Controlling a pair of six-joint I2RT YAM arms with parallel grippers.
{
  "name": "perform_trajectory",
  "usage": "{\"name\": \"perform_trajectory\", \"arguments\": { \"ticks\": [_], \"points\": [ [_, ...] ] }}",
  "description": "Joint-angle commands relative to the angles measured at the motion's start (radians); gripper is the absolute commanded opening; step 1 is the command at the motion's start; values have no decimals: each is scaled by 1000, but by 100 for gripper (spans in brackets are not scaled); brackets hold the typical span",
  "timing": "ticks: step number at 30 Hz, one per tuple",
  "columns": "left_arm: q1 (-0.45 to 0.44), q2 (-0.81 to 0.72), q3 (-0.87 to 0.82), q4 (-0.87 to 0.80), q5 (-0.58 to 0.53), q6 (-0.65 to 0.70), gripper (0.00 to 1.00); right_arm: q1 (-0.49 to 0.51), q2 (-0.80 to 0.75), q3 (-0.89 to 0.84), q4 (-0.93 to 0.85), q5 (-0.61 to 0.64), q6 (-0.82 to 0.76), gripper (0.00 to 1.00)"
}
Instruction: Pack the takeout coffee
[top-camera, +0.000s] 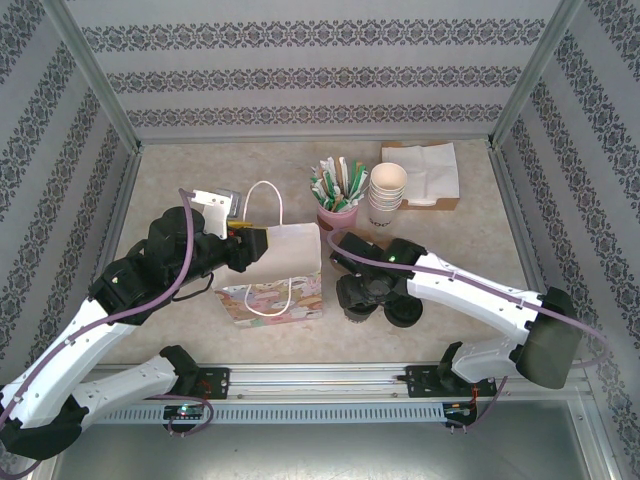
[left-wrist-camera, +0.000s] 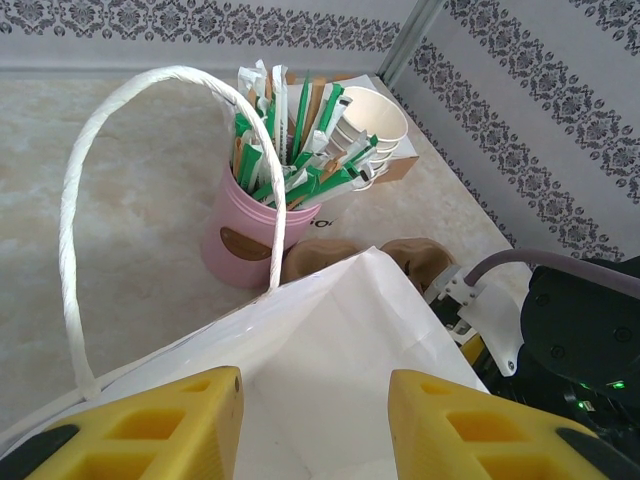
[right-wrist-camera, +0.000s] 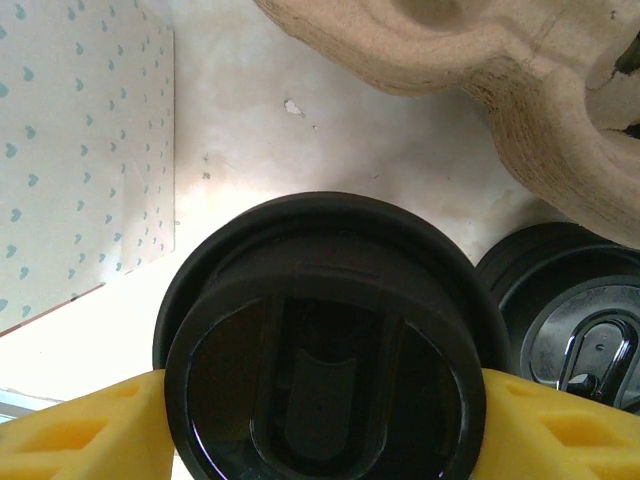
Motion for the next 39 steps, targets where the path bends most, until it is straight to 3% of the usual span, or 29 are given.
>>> {"name": "perform_trajectory", "arguments": {
  "ticks": [1, 16, 21, 26, 30, 39],
  "points": [
    [-15, -9, -5, 7, -5, 0, 43, 13, 66, -102, -72, -38, 53, 65],
    [-15, -4, -5, 14, -3, 3, 43, 56, 66, -174, -35, 5, 113, 61],
    [-15, -5, -6, 12, -2, -2, 43, 56, 33, -219, 52, -74, 141, 59],
    [-16, -10, -11, 12, -3, -5, 43, 93, 95, -183, -71, 59, 167, 58],
    [-15, -10, -10, 10, -1, -6, 43, 101, 85, -179, -42, 28, 167, 58],
    [-15, -13, -9, 11, 4, -14, 43, 77, -9, -85, -81, 80, 156, 65]
  ]
}}
